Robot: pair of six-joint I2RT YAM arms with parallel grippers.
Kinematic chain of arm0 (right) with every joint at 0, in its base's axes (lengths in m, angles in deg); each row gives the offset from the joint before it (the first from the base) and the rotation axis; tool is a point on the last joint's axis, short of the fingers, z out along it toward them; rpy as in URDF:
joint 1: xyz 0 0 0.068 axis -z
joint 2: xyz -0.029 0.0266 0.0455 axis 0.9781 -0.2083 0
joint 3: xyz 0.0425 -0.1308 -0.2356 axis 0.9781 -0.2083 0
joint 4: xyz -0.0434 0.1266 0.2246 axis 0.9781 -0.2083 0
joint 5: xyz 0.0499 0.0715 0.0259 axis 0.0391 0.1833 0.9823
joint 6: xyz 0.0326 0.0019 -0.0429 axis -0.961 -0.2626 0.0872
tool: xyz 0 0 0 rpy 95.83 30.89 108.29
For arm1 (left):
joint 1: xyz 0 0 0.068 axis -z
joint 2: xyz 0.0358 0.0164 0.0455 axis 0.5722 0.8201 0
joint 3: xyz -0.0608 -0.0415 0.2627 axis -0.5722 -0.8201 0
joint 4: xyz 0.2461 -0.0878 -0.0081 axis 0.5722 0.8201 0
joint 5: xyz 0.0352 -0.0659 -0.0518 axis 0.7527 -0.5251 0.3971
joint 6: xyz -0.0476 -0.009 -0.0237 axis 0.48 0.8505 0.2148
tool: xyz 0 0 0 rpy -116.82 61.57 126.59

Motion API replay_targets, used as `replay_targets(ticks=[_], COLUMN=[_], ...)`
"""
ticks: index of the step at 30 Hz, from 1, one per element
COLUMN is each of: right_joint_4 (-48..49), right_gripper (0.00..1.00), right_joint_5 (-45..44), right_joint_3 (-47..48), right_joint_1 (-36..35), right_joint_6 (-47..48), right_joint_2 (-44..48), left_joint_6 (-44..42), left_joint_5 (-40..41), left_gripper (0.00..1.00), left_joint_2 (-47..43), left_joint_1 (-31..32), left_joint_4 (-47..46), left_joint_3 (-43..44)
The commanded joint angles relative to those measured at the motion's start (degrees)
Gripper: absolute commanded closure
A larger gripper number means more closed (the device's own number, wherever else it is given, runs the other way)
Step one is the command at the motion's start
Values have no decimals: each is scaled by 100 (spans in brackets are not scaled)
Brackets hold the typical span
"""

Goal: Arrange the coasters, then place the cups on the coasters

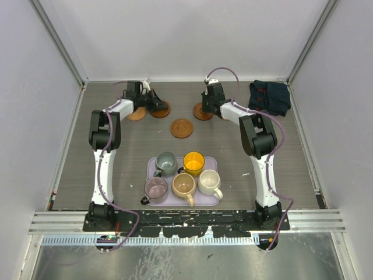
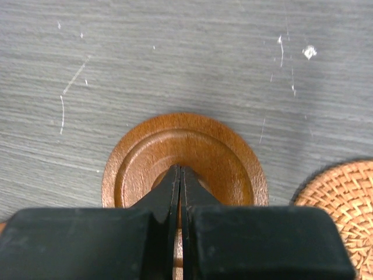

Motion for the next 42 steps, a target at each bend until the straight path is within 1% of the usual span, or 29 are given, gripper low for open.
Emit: replay_targets(ticks=[1,10,16,18,20,22,25,31,37,42], right_joint_4=[30,111,94,85,70,50,10,-67,-228,-341], right_gripper=[94,94,94,94,94,94,94,94,93,93], right_joint_5=[112,96,79,86,110,133,158,224,112,-6], right_joint_3=[-272,-522,-373,-242,-100,22,68,-323,-777,-1020], right_joint_1=[-23,-52,-58,-57,-52,-57,-89,-416,-1030,-1331], right_joint_6=[-56,-32,67,124,194,233,259,290,455,407], right_joint_2=[499,757,822,830,837,894,1067,1518,1758,1755], left_joint_6=[-24,-42,-5,55,172,314,474,373,15,-333], left_joint_5=[8,63,-7,-74,-155,-300,-480,-430,17,416], left_gripper=[100,100,99,94,82,79,78,76,74,72], left_joint_2=[-523,-832,-965,-1032,-1111,-1203,-1475,-2228,-2836,-3243], left_joint_1=[-19,-21,-19,-28,-28,-28,-29,-60,-153,-169], left_joint_4=[-193,-268,-392,-556,-794,-1011,-1305,-1490,-1171,-966], left_joint_3=[-363,-709,-692,-648,-594,-519,-578,-1362,-2498,-3171])
